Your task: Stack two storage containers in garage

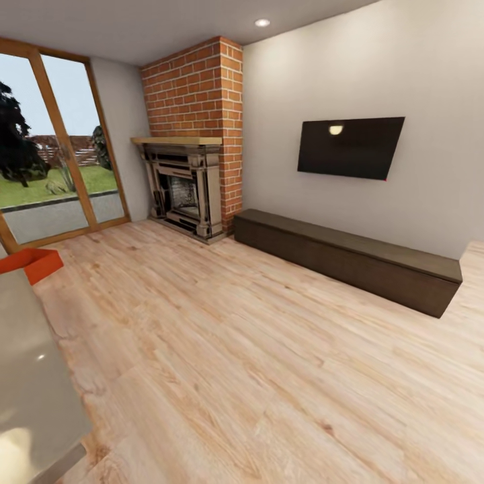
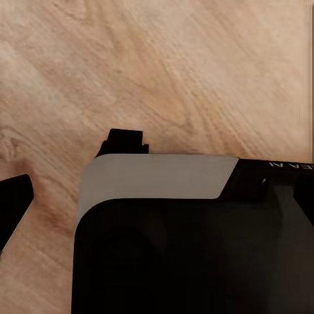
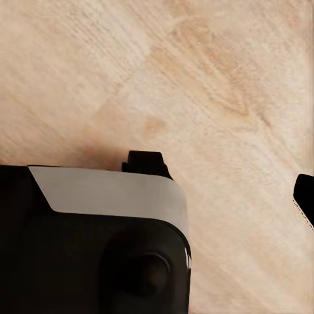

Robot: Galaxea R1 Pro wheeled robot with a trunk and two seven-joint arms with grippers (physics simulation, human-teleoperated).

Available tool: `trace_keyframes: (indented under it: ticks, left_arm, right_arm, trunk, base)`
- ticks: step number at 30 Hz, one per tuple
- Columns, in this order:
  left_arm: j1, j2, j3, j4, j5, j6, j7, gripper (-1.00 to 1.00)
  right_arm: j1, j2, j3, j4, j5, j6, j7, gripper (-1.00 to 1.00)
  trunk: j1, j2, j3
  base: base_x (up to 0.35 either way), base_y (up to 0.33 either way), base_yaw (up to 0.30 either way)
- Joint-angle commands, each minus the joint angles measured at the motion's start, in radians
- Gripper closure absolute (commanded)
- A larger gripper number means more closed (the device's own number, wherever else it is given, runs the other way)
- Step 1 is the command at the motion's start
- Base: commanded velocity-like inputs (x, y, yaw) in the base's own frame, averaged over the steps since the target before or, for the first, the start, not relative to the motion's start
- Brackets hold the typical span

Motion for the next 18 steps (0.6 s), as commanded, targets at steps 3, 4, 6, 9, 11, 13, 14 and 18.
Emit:
trace_keyframes:
  ticks: [3,4,6,9,11,13,14,18]
  left_arm:
    - [0.0,0.0,0.002,0.0,0.008,-0.001,-0.001,-1.0]
    - [0.0,0.0,0.002,0.0,0.008,-0.001,-0.001,-1.0]
    - [0.0,0.0,0.002,0.0,0.008,-0.001,-0.001,-1.0]
    - [0.0,0.0,0.002,0.0,0.008,-0.001,-0.001,-1.0]
    - [0.0,0.0,0.002,0.0,0.008,-0.001,-0.001,-1.0]
    - [0.0,0.0,0.002,0.0,0.008,-0.001,-0.001,-1.0]
    - [0.0,0.0,0.002,0.0,0.008,-0.001,-0.001,-1.0]
    - [0.0,0.0,0.002,0.0,0.008,-0.001,-0.001,-1.0]
  right_arm:
    - [-0.001,0.001,0.008,0.003,-0.01,-0.006,-0.001,-1.0]
    - [-0.001,0.001,0.008,0.003,-0.01,-0.006,-0.001,-1.0]
    - [-0.001,0.0,0.008,0.003,-0.01,-0.006,-0.001,-1.0]
    - [-0.001,-0.001,0.008,0.003,-0.01,-0.006,-0.001,-1.0]
    - [-0.001,-0.001,0.008,0.003,-0.01,-0.006,-0.001,-1.0]
    - [-0.001,-0.001,0.008,0.003,-0.01,-0.006,-0.001,-1.0]
    - [-0.001,-0.001,0.008,0.003,-0.011,-0.006,-0.001,-1.0]
    - [-0.001,-0.001,0.008,0.003,-0.011,-0.006,-0.001,-1.0]
  trunk:
    - [0.001,0.0,-0.001]
    - [0.001,0.0,-0.001]
    - [0.001,0.0,-0.001]
    - [0.001,0.0,-0.001]
    - [0.001,0.0,-0.001]
    - [0.001,0.0,-0.001]
    - [0.001,0.0,-0.001]
    - [0.001,0.0,-0.001]
  base:
    - [0.323,0.0,0.0]
    - [0.323,0.0,0.0]
    - [0.323,0.0,0.0]
    - [0.323,0.0,0.0]
    - [0.323,0.0,0.0]
    - [0.323,0.0,0.0]
    - [0.323,0.0,0.0]
    - [0.323,0.0,0.0]
